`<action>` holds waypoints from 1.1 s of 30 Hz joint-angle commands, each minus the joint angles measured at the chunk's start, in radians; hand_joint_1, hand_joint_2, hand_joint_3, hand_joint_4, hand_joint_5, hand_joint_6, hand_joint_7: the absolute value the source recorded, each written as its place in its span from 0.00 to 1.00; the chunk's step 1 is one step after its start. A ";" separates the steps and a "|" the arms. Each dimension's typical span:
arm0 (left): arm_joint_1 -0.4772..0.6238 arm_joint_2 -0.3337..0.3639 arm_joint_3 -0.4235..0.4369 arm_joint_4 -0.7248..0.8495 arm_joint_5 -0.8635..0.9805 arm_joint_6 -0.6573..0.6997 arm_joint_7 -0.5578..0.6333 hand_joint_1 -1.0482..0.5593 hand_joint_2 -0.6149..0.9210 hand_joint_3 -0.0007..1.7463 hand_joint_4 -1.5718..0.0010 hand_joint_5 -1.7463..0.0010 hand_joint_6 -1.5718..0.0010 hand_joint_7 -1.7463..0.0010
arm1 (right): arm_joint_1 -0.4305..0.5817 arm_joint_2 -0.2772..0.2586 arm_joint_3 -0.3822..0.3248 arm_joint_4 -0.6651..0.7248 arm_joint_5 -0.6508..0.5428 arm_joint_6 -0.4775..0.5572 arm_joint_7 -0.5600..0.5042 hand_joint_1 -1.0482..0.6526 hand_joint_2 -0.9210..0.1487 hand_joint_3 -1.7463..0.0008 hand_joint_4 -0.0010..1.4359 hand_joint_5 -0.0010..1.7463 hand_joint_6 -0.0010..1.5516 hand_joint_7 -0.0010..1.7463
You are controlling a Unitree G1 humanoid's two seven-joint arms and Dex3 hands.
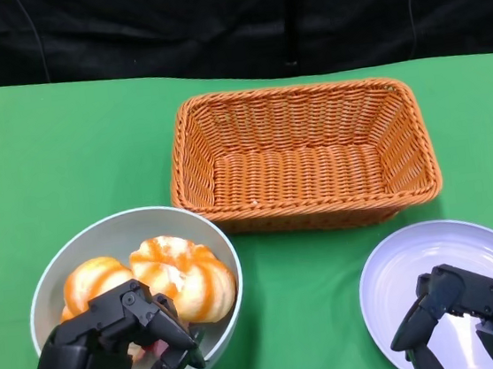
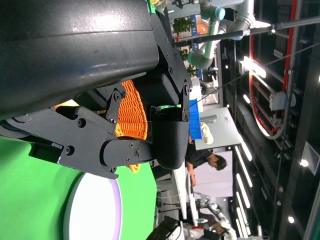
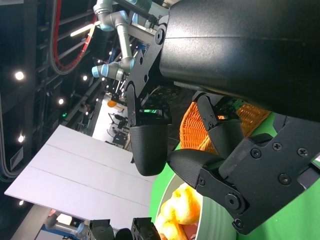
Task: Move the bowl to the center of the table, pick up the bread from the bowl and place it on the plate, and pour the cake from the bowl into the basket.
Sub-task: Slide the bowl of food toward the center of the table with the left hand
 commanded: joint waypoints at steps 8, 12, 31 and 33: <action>0.008 0.014 0.007 -0.015 -0.015 0.009 0.000 0.42 0.90 0.31 0.48 0.13 0.46 0.32 | 0.017 -0.007 0.001 -0.004 0.013 -0.011 -0.003 0.42 0.53 0.26 0.59 0.92 0.48 0.76; 0.009 0.013 0.008 -0.014 -0.007 0.005 0.005 0.41 0.91 0.30 0.48 0.13 0.47 0.31 | 0.018 -0.007 -0.002 -0.009 0.008 -0.009 -0.005 0.42 0.52 0.26 0.58 0.92 0.48 0.76; -0.007 0.026 0.051 -0.014 0.011 -0.023 0.011 0.38 0.98 0.18 0.50 0.28 0.45 0.52 | 0.032 -0.001 -0.003 -0.003 -0.012 -0.017 -0.018 0.44 0.50 0.27 0.58 0.94 0.48 0.77; -0.010 0.036 0.060 -0.022 0.008 -0.015 0.013 0.37 1.00 0.12 0.48 0.38 0.43 0.68 | 0.034 -0.002 -0.001 -0.005 -0.013 -0.013 -0.018 0.44 0.49 0.27 0.58 0.94 0.48 0.77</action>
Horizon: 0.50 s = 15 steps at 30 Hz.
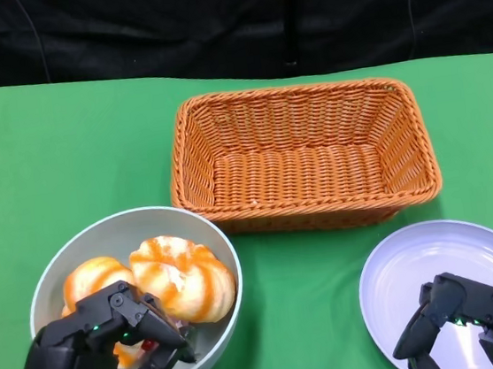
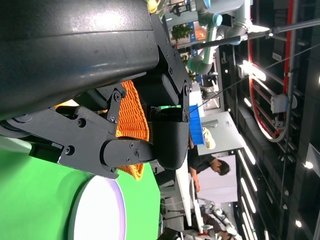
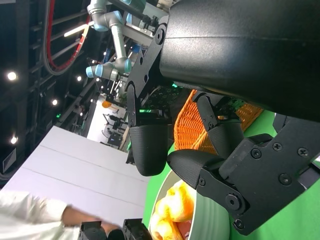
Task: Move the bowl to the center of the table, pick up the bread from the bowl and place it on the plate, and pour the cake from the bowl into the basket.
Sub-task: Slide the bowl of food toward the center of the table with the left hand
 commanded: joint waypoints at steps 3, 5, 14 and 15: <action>-0.014 0.026 0.029 -0.016 0.004 -0.006 0.011 0.36 1.00 0.10 0.47 0.44 0.42 0.78 | 0.008 -0.003 0.001 -0.004 0.003 -0.009 -0.009 0.44 0.49 0.27 0.58 0.95 0.48 0.77; -0.032 0.040 0.046 0.007 0.007 -0.038 -0.004 0.35 1.00 0.09 0.47 0.45 0.41 0.79 | 0.009 -0.003 0.005 -0.004 0.007 -0.005 -0.007 0.44 0.49 0.27 0.58 0.95 0.48 0.77; -0.071 0.102 0.122 0.064 0.070 -0.156 0.010 0.28 1.00 0.13 0.49 0.85 0.56 1.00 | 0.017 -0.008 0.015 -0.004 0.015 -0.001 -0.002 0.45 0.50 0.26 0.58 0.98 0.47 0.79; -0.077 0.111 0.136 0.075 0.079 -0.179 0.012 0.26 1.00 0.15 0.53 0.89 0.62 1.00 | 0.018 -0.008 0.015 -0.005 0.016 0.002 -0.002 0.45 0.50 0.26 0.57 0.97 0.47 0.79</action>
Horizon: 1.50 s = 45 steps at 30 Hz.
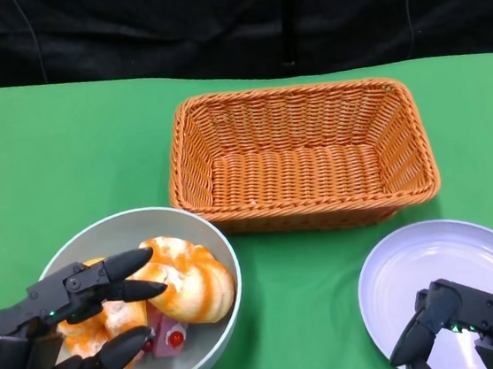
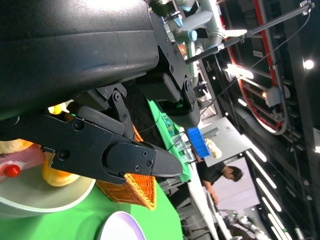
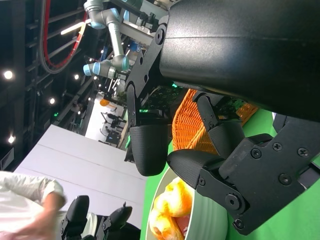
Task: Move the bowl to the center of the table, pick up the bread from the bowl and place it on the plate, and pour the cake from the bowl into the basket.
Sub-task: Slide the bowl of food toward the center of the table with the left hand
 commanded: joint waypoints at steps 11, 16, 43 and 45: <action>-0.075 0.084 0.158 0.172 0.143 -0.200 0.132 0.16 1.00 0.24 0.71 1.00 0.77 1.00 | 0.013 -0.006 0.001 -0.010 0.013 0.006 -0.004 0.45 0.51 0.25 0.57 0.97 0.46 0.79; -0.099 0.090 0.185 0.218 0.177 -0.230 0.188 0.15 1.00 0.24 0.75 1.00 0.79 1.00 | 0.016 -0.008 0.001 -0.014 0.010 0.009 -0.003 0.45 0.50 0.25 0.57 0.97 0.46 0.79; -0.081 0.174 0.117 0.140 0.208 0.669 0.183 0.13 1.00 0.31 0.92 1.00 0.94 0.99 | 0.038 -0.012 0.004 -0.036 0.010 0.008 0.000 0.45 0.48 0.28 0.56 0.97 0.46 0.79; -0.098 0.171 0.110 0.123 0.162 0.771 0.156 0.13 1.00 0.30 0.93 1.00 0.93 0.99 | 0.039 -0.011 0.006 -0.039 0.010 0.010 0.000 0.45 0.47 0.28 0.56 0.97 0.46 0.79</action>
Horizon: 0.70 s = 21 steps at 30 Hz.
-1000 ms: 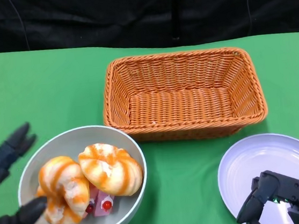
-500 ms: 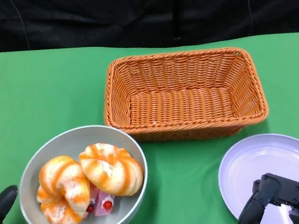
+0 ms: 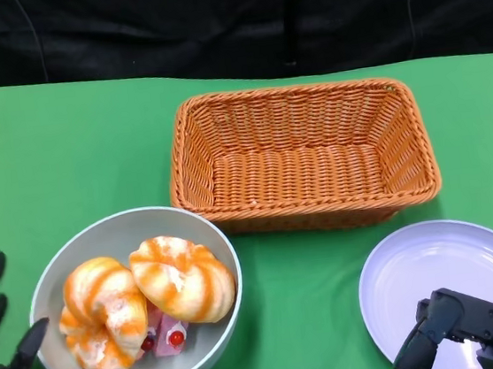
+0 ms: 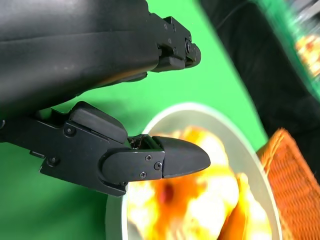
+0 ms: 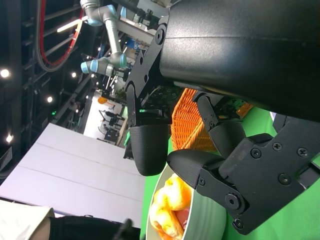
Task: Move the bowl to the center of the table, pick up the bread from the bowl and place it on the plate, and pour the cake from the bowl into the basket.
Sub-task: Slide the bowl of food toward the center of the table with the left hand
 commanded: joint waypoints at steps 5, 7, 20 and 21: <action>-0.044 -0.001 -0.007 -0.098 -0.156 0.319 -0.058 0.12 1.00 0.29 0.93 1.00 0.93 1.00 | 0.001 -0.010 0.001 -0.014 0.009 0.006 0.000 0.45 0.47 0.28 0.55 0.96 0.45 0.79; -0.049 -0.003 0.000 -0.120 -0.204 0.381 -0.074 0.12 1.00 0.29 0.94 1.00 0.94 1.00 | 0.001 -0.010 0.002 -0.015 0.009 0.008 -0.001 0.45 0.46 0.29 0.55 0.97 0.45 0.79; -0.033 -0.035 -0.023 -0.310 -0.383 0.640 -0.074 0.18 1.00 0.27 0.98 1.00 0.96 1.00 | 0.006 -0.007 0.006 -0.026 0.002 0.005 -0.003 0.46 0.45 0.29 0.55 0.99 0.44 0.79; -0.031 -0.041 -0.031 -0.323 -0.382 0.650 -0.068 0.18 1.00 0.28 0.99 1.00 0.96 1.00 | 0.007 -0.006 0.007 -0.028 0.000 0.005 -0.005 0.46 0.46 0.29 0.55 0.99 0.44 0.80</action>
